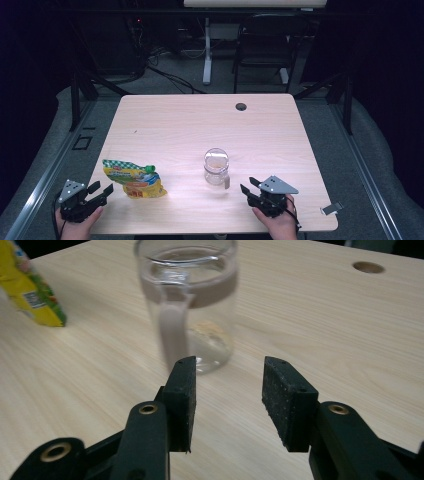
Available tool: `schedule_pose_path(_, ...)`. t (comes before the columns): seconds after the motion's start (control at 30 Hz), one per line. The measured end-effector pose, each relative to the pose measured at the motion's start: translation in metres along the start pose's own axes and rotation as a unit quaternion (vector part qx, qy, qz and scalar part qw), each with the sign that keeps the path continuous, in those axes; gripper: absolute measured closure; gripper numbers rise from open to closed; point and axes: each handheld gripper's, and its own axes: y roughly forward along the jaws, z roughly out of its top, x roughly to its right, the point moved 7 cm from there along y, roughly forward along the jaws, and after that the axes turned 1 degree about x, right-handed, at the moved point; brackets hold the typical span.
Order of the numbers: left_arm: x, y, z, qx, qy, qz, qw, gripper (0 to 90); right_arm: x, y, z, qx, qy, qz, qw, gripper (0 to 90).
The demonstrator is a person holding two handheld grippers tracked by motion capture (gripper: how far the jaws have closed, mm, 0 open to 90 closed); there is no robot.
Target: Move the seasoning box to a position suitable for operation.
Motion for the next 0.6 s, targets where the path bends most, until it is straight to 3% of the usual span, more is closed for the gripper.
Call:
schedule_pose_path(0.13,0.004,-0.003,-0.005,0.000,-0.005,-0.016,0.9999,48.7,-0.016,0.009,0.004,0.000,-0.021,0.012,0.9997,55.3)
schedule_pose_path(0.27,0.005,-0.004,-0.005,0.002,-0.008,-0.020,0.9998,48.9,-0.020,0.019,0.005,-0.007,-0.021,0.013,0.9997,51.8)
schedule_pose_path(0.33,0.005,-0.004,-0.007,-0.011,-0.017,-0.031,0.9993,48.9,-0.020,0.024,0.006,-0.015,-0.025,0.012,0.9995,49.5)
schedule_pose_path(0.6,0.004,-0.009,-0.008,-0.005,-0.010,-0.021,0.9997,50.0,-0.031,0.046,0.011,-0.027,-0.039,0.018,0.9987,48.1)
